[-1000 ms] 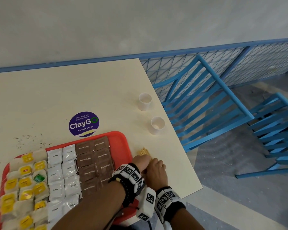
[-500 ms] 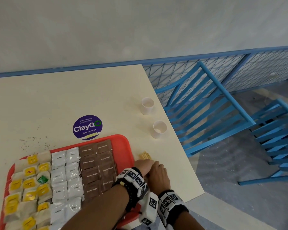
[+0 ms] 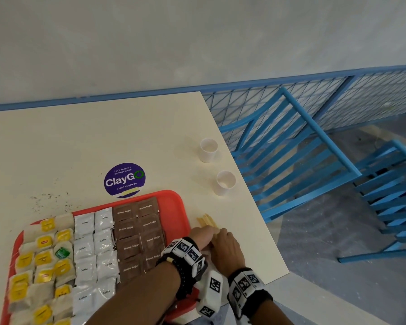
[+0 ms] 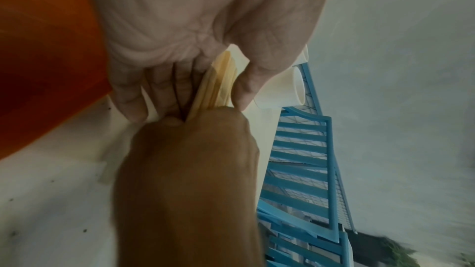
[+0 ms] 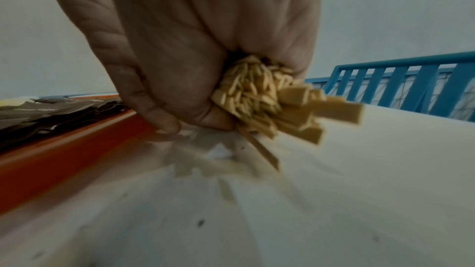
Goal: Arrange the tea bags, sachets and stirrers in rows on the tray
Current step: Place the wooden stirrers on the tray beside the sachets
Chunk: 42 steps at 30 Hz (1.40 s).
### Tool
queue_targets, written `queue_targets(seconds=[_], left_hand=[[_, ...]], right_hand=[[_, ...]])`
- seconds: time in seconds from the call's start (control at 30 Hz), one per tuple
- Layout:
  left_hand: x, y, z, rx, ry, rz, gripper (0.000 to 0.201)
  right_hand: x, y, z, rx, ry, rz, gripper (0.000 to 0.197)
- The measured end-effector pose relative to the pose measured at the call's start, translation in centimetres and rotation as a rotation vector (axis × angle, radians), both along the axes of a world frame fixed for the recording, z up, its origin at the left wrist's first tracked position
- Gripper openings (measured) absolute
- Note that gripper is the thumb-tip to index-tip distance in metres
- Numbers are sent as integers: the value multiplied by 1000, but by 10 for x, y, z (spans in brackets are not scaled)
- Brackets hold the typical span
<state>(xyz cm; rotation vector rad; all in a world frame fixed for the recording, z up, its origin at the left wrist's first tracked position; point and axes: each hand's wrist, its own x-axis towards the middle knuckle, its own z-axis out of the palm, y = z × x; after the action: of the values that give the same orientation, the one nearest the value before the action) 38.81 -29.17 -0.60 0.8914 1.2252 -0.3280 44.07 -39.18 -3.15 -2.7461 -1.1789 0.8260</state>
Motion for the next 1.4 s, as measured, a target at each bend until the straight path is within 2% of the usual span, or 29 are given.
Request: queue_targets(seconds=[0.07, 0.13, 0.2, 0.27, 0.37, 0.47, 0.53, 0.6, 0.63, 0.67, 0.7, 0.77, 0.83, 0.9, 0.97, 1.0, 1.07, 1.13, 1.2, 1.27, 1.33, 1.4], left_hand=[[-5, 2, 4, -56, -66, 23, 31], [-11, 11, 9, -59, -122, 43, 45], [-16, 23, 18, 2, -168, 56, 51], [-20, 36, 31, 149, -189, 66, 50], [-22, 52, 51, 414, -221, 28, 47], [-25, 58, 79, 617, -276, -49, 52], [-28, 52, 100, 711, -292, -185, 56], [-29, 39, 112, 753, -313, -379, 62], [-31, 34, 114, 754, -336, -423, 64], [-34, 32, 118, 732, -377, -401, 66], [-37, 35, 121, 687, -426, -309, 71], [-48, 48, 126, 486, -518, 5, 77], [-64, 60, 124, 221, -558, 266, 75], [-76, 59, 116, 7, -544, 312, 80], [-84, 47, 116, -200, -569, 272, 91], [-85, 42, 118, -315, -637, 284, 90], [-83, 31, 129, -426, -778, 322, 83], [-83, 27, 139, -469, -812, 389, 75], [-92, 39, 140, -465, -826, 408, 75], [-107, 65, 142, -250, -716, 398, 80], [-125, 96, 144, 41, -609, 328, 98], [-133, 110, 155, 310, -565, 120, 107]], right_hand=[[14, -2, 8, 36, 77, -92, 25], [25, -7, 18, 62, 175, -188, 23], [31, -13, 25, 134, 316, -247, 8], [32, -16, 31, 188, 382, -242, 2], [30, -18, 29, 235, 250, -127, 18], [25, -12, 41, 223, 140, -12, 19], [15, -1, 59, 229, 38, 105, 16], [2, 13, 76, 257, -41, 232, 19], [-4, 19, 84, 275, -68, 258, 19], [-8, 22, 91, 325, -58, 255, 18], [-10, 23, 96, 413, -12, 238, 16], [-11, 22, 109, 619, 125, 176, 9], [-14, 22, 133, 902, 258, 22, 21], [-26, 29, 167, 1176, 398, -107, 31], [-42, 37, 193, 1310, 574, -165, 27], [-50, 41, 196, 1333, 648, -168, 24], [-65, 47, 184, 1268, 718, -185, 22], [-73, 50, 173, 1188, 699, -202, 28], [-68, 52, 170, 1110, 713, -151, 25], [-58, 51, 167, 969, 686, -43, 5], [-48, 49, 157, 693, 396, 162, 16], [-47, 50, 149, 332, 99, 392, 28]])
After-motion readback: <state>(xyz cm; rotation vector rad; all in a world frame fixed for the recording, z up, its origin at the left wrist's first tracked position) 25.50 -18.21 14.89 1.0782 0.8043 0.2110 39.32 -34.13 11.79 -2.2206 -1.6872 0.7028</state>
